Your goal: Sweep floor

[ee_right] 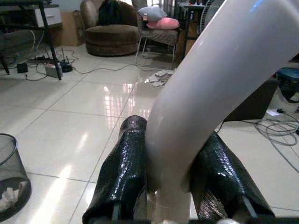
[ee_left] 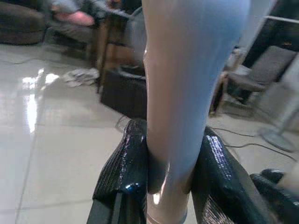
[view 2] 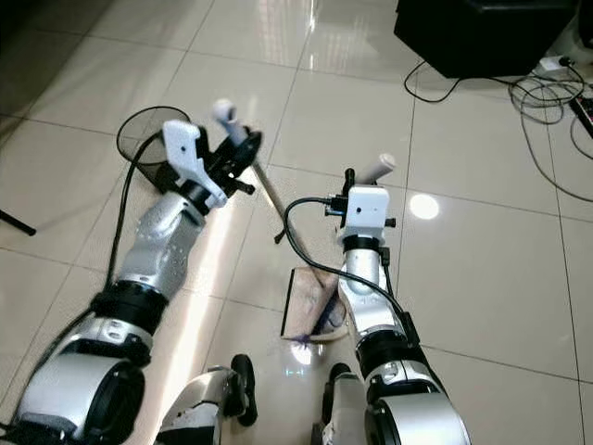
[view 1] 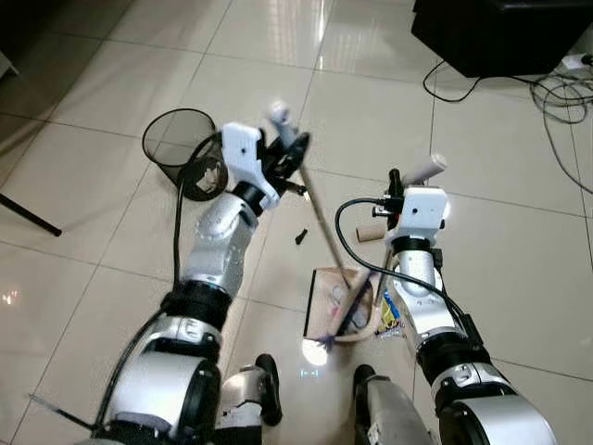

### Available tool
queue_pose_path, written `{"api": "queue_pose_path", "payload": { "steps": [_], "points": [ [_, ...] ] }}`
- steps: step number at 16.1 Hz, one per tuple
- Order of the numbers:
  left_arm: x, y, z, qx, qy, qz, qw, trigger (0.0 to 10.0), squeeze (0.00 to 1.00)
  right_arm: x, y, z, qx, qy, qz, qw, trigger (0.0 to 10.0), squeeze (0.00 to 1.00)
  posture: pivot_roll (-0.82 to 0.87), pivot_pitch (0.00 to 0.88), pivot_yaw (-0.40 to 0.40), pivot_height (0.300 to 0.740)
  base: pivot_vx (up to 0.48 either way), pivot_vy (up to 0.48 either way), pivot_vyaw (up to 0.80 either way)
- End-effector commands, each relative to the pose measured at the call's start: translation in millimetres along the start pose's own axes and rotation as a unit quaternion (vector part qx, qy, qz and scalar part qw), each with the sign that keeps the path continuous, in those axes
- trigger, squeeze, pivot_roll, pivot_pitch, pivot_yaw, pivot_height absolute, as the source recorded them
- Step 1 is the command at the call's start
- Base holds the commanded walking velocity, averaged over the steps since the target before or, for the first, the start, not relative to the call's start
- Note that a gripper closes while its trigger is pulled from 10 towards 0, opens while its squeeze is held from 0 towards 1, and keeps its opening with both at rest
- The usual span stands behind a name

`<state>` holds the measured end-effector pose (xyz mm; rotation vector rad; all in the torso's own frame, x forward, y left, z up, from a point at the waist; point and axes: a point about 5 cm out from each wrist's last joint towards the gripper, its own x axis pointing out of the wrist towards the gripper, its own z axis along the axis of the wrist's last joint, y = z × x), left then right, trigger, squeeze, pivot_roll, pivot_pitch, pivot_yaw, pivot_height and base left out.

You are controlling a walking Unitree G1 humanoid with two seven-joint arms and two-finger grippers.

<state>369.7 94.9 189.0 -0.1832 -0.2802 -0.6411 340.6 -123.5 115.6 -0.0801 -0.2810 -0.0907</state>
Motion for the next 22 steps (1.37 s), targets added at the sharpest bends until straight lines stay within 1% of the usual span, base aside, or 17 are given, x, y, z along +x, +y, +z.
{"api": "queue_pose_path", "payload": {
  "steps": [1, 2, 4, 7, 9, 10, 11, 12, 13, 14, 15, 16, 17, 18, 20, 21, 22],
  "points": [
    [0.5, 7.3, 24.2, 0.022, -0.035, -0.02, 0.999, 10.0, 0.0, -6.6, 0.3, -5.6, 0.001, 0.007, 0.005, 1.0, 10.0, 0.0, 0.11, 0.29, 0.072, 0.74, 0.0, 0.0, 0.0],
    [0.0, 9.2, 28.2, 0.025, -0.04, -0.022, 0.999, 10.0, 0.0, -7.5, -0.4, -6.5, 0.001, 0.008, 0.005, 1.0, 10.0, 0.0, 0.11, 0.286, 0.072, 0.74, 0.0, 0.0, 0.0],
    [-4.3, 25.0, 48.1, 0.056, -0.048, -0.033, 0.997, 10.0, 0.0, -15.1, -4.4, -12.9, -0.003, 0.014, 0.006, 1.0, 10.0, 0.0, 0.11, 0.279, 0.071, 0.74, 0.0, 0.0, 0.0],
    [-8.8, 36.9, 55.7, 0.072, -0.044, -0.029, 0.996, 10.0, 0.0, -20.9, -6.7, -17.9, -0.003, 0.023, 0.005, 1.0, 10.0, 0.0, 0.11, 0.259, 0.064, 0.74, 0.0, 0.0, 0.0],
    [-14.4, 48.9, 57.6, 0.107, -0.033, -0.003, 0.994, 10.0, 0.0, -24.7, -10.8, -19.8, 0.003, 0.022, -0.003, 1.0, 10.0, 0.0, 0.11, 0.223, 0.062, 0.74, 0.0, 0.0, 0.0],
    [-16.0, 51.3, 57.8, 0.114, -0.031, 0.002, 0.993, 10.0, 0.0, -25.3, -12.4, -19.8, 0.006, 0.021, -0.008, 1.0, 10.0, 0.0, 0.11, 0.223, 0.062, 0.74, 0.0, 0.0, 0.0],
    [-24.5, 58.9, 53.0, 0.155, -0.006, 0.025, 0.988, 10.0, 0.0, -25.9, -19.5, -16.6, 0.025, 0.011, -0.029, 0.999, 10.0, 0.0, 0.11, 0.179, 0.064, 0.74, 0.0, 0.0, 0.0],
    [-34.8, 66.2, 47.4, 0.192, 0.015, 0.049, 0.98, 10.0, 0.0, -25.0, -26.7, -9.9, 0.037, -0.008, -0.042, 0.998, 10.0, 0.0, 0.1, 0.168, 0.065, 0.74, 0.0, 0.0, 0.0],
    [-40.0, 70.5, 44.9, 0.185, 0.021, 0.069, 0.98, 10.0, 0.0, -24.4, -29.2, -5.2, 0.04, -0.019, -0.045, 0.998, 10.0, 0.0, 0.09, 0.154, 0.07, 0.74, 0.0, 0.0, 0.0],
    [-50.1, 76.7, 39.6, 0.177, 0.034, 0.1, 0.978, 10.0, 0.0, -21.6, -35.5, 5.3, 0.047, -0.04, -0.053, 0.997, 10.0, 0.0, 0.07, 0.135, 0.075, 0.74, 0.0, 0.0, 0.0],
    [-65.4, 81.3, 28.7, 0.159, 0.052, 0.14, 0.976, 10.0, 0.0, -10.5, -49.7, 27.6, 0.065, -0.065, -0.066, 0.994, 10.0, 0.0, 0.05, 0.134, 0.074, 0.74, 0.0, 0.0, 0.0],
    [-66.1, 82.0, 26.3, 0.156, 0.054, 0.149, 0.975, 10.0, 0.0, -4.8, -53.3, 32.6, 0.071, -0.065, -0.067, 0.993, 10.0, 0.0, 0.05, 0.138, 0.072, 0.74, 0.0, 0.0, 0.0],
    [-68.1, 81.0, 24.5, 0.156, 0.056, 0.152, 0.974, 10.0, 0.0, 0.5, -56.4, 39.0, 0.078, -0.066, -0.066, 0.993, 10.0, 0.0, 0.06, 0.153, 0.071, 0.74, 0.0, 0.0, 0.0],
    [-79.2, 78.9, 15.6, 0.145, 0.067, 0.175, 0.971, 10.0, 0.0, 8.6, -60.6, 52.9, 0.077, -0.06, -0.05, 0.994, 10.0, 0.0, 0.06, 0.146, 0.066, 0.74, 0.0, 0.0, 0.0],
    [-97.3, 70.4, -5.9, 0.134, 0.088, 0.2, 0.967, 10.0, 0.0, 21.2, -63.9, 78.7, 0.108, -0.069, -0.039, 0.991, 10.0, 0.0, 0.04, 0.114, 0.07, 0.74, 0.0, 0.0, 0.0],
    [-100.6, 65.6, -9.4, 0.124, 0.092, 0.211, 0.965, 10.0, 0.0, 27.3, -63.8, 92.4, 0.114, -0.075, -0.032, 0.99, 10.0, 0.0, 0.05, 0.125, 0.067, 0.74, 0.0, 0.0, 0.0],
    [-100.5, 63.5, -9.9, 0.117, 0.092, 0.215, 0.965, 10.0, 0.0, 28.6, -64.3, 97.2, 0.117, -0.073, -0.029, 0.99, 10.0, 0.0, 0.05, 0.126, 0.061, 0.74, 0.0, 0.0, 0.0]
  ]
}}
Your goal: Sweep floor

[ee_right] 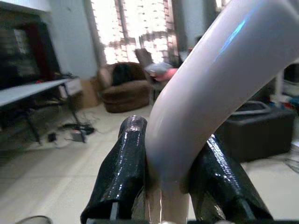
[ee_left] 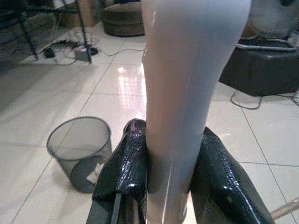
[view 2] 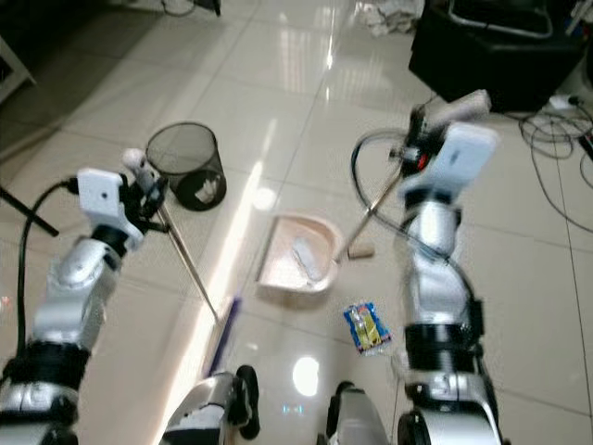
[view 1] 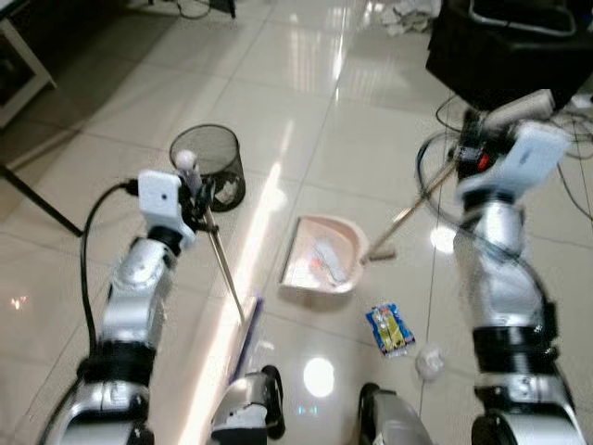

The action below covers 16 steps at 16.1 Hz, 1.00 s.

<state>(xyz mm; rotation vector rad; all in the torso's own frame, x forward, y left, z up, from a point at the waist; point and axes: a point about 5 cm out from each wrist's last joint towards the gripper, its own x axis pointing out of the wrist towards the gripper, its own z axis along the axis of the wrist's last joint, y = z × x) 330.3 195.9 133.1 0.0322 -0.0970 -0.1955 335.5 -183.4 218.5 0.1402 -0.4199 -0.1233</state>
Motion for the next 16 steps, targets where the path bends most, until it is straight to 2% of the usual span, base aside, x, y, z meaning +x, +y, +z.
{"api": "queue_pose_path", "payload": {
  "steps": [1, 3, 7, 10, 13, 16],
  "points": [
    [-0.3, -5.4, 8.9, -0.008, -0.018, 0.004, 1.0, 10.0, 0.0, 1.2, 3.2, 13.3, 0.022, -0.008, 0.01, 1.0, 10.0, 0.0, 0.07, 0.112, 0.038, 0.74, 0.0, 0.0, 0.0],
    [-1.6, -18.0, 11.8, -0.009, -0.022, 0.001, 1.0, 10.0, 0.0, -1.2, 4.0, 19.2, 0.041, 0.011, 0.011, 0.999, 10.0, 0.0, 0.09, 0.069, 0.028, 0.74, 0.0, 0.0, 0.0],
    [1.4, -26.2, 25.7, 0.015, -0.036, -0.012, 0.999, 10.0, 0.0, -3.3, 6.5, 29.2, 0.058, 0.017, 0.005, 0.998, 10.0, 0.0, 0.13, 0.023, 0.008, 0.74, 0.0, 0.0, 0.0],
    [0.7, -30.1, 33.5, 0.033, -0.042, -0.021, 0.998, 10.0, 0.0, -2.5, 14.7, 40.0, 0.062, 0.017, 0.03, 0.997, 10.0, 0.0, 0.12, 0.021, 0.027, 0.74, 0.0, 0.0, 0.0],
    [2.5, -36.2, 39.9, 0.042, -0.049, -0.025, 0.998, 10.0, 0.0, -2.5, 12.1, 44.9, 0.069, 0.018, 0.027, 0.997, 10.0, 0.0, 0.1, 0.043, 0.035, 0.74, 0.0, 0.0, 0.0],
    [2.3, -34.7, 42.0, 0.041, -0.049, -0.018, 0.998, 10.0, 0.0, 1.3, 12.8, 50.4, 0.07, 0.017, 0.03, 0.997, 10.0, 0.0, 0.06, 0.051, 0.044, 0.74, 0.256, 0.0, 0.0]
  ]
}}
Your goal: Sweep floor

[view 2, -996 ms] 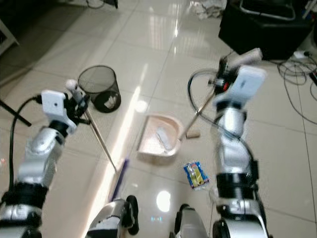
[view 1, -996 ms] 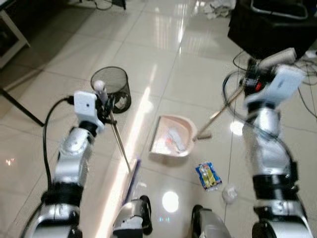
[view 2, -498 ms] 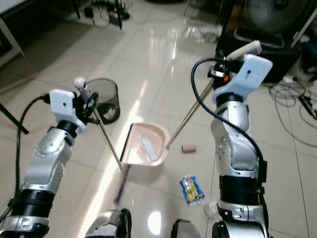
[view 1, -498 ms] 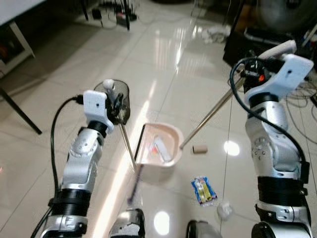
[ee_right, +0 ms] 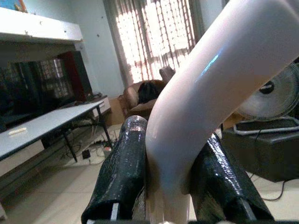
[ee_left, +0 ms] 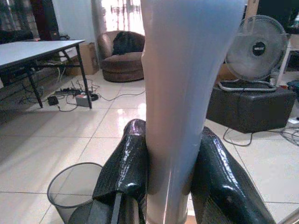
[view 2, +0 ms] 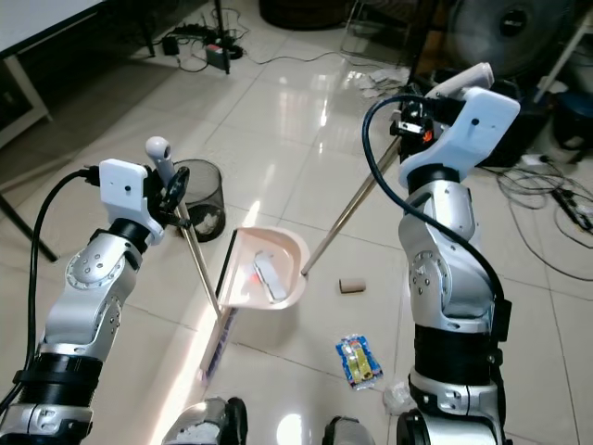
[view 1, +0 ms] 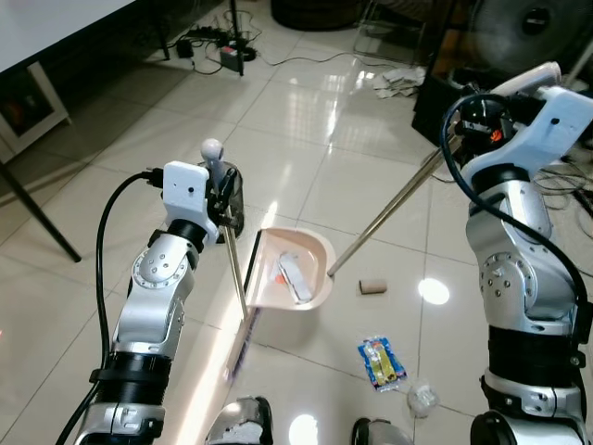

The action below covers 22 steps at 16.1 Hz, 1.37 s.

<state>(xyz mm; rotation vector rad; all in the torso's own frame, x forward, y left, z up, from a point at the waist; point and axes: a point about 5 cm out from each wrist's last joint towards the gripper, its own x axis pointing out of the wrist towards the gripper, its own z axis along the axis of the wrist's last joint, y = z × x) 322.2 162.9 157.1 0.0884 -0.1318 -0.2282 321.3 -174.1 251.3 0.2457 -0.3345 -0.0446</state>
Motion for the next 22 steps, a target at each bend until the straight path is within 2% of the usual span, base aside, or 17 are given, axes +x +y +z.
{"api": "queue_pose_path", "payload": {
  "steps": [1, 4, 8, 13, 22],
  "points": [
    [-0.7, 0.3, 12.9, 0.011, -0.026, 0.002, 1.0, 10.0, 0.0, 3.7, 2.9, 22.2, 0.012, -0.039, 0.011, 0.999, 10.0, 0.0, 0.04, 0.056, 0.052, 0.74, 0.311, 0.0, 0.0],
    [-8.0, 4.9, 2.9, 0.013, -0.006, 0.007, 1.0, 10.0, 0.0, 8.3, 3.7, 34.3, 0.016, -0.058, 0.012, 0.998, 10.0, 0.0, 0.03, 0.068, 0.065, 0.74, 0.319, 0.0, 0.0],
    [-11.9, 5.4, -0.6, 0.014, 0.002, 0.01, 1.0, 10.0, 0.0, 8.3, -0.9, 42.1, 0.016, -0.069, 0.004, 0.997, 10.0, 0.0, 0.03, 0.067, 0.065, 0.74, 0.34, 0.0, 0.0],
    [-22.1, 8.4, -12.2, 0.016, 0.02, 0.021, 0.999, 10.0, 0.0, 9.9, -2.4, 47.8, 0.016, -0.077, -0.003, 0.997, 10.0, 0.0, 0.02, 0.06, 0.06, 0.74, 0.347, 0.0, 0.5],
    [-24.7, 9.8, -13.1, 0.02, 0.02, 0.031, 0.999, 10.0, 0.0, 12.9, -0.7, 48.0, 0.025, -0.076, 0.003, 0.997, 10.0, 0.0, 0.02, 0.048, 0.046, 0.74, 0.347, 0.0, 0.65]
  ]
}}
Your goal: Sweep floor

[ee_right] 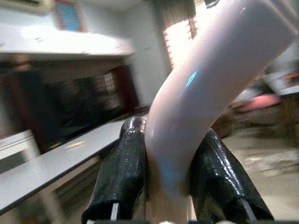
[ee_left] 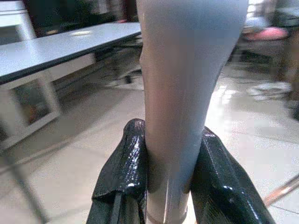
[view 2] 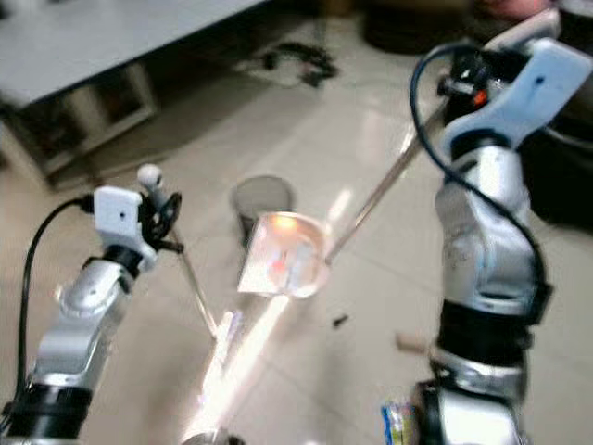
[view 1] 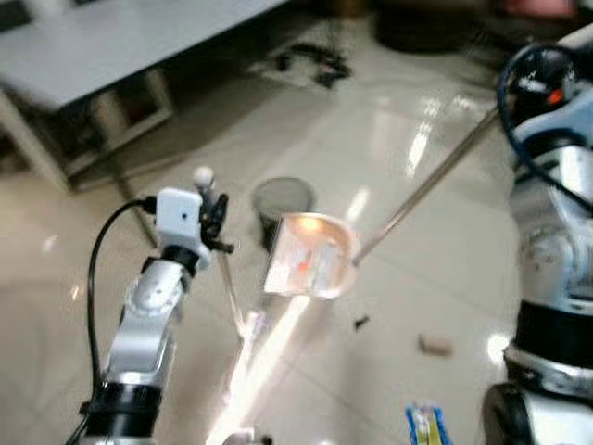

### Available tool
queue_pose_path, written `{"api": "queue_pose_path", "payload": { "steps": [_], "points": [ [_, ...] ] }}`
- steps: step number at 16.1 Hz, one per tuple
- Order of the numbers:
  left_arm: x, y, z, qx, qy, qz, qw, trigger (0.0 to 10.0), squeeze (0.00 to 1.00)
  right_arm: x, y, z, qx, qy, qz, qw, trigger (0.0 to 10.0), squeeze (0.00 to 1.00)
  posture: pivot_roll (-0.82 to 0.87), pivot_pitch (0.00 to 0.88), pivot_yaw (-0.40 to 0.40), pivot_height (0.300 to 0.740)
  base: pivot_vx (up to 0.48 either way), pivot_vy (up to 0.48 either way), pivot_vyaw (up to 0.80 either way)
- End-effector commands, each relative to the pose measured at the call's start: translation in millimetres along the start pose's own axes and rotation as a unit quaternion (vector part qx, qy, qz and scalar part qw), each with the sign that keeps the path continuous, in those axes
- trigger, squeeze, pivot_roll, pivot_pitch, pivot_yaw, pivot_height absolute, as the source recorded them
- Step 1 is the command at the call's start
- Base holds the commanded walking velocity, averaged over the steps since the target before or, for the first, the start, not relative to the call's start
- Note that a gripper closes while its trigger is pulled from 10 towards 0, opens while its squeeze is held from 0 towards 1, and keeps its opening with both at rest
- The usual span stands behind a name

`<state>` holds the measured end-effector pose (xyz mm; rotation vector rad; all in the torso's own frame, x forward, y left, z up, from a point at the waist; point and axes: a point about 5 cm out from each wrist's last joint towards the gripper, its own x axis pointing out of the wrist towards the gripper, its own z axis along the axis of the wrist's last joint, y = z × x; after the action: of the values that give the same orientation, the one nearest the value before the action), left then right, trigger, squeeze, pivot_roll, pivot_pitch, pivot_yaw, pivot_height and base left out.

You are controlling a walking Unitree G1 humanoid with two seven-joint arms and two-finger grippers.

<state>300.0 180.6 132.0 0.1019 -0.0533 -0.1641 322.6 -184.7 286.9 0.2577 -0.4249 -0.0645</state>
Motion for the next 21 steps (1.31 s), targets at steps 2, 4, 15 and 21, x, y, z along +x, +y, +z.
{"api": "queue_pose_path", "payload": {
  "steps": [2, 4, 15, 21],
  "points": [
    [3.3, -0.6, 9.6, 0.012, -0.021, 0.003, 1.0, 10.0, 0.0, 1.3, 0.1, 14.4, 0.018, -0.033, 0.007, 0.999, 10.0, 0.0, 0.02, 0.046, 0.048, 0.74, 0.352, 0.0, 0.0],
    [3.7, -2.6, 8.5, 0.012, -0.02, 0.001, 1.0, 10.0, 0.0, 1.3, -1.2, 15.5, 0.019, -0.036, 0.005, 0.999, 10.0, 0.0, 0.02, 0.045, 0.052, 0.74, 0.347, 0.0, 0.0],
    [8.7, -4.6, 8.4, 0.003, -0.025, 0.005, 1.0, 10.0, 0.0, 2.2, -7.8, 16.4, 0.019, -0.042, -0.005, 0.999, 10.0, 0.0, 0.01, 0.025, 0.046, 0.74, 0.365, 0.0, -0.31],
    [8.8, 0.3, 7.5, 0.01, -0.024, 0.017, 1.0, 10.0, 0.0, 2.9, -6.9, 17.7, 0.017, -0.047, 0.001, 0.999, 10.0, 0.0, 0.01, 0.02, 0.041, 0.74, 0.373, 0.0, 0.0]
  ]
}}
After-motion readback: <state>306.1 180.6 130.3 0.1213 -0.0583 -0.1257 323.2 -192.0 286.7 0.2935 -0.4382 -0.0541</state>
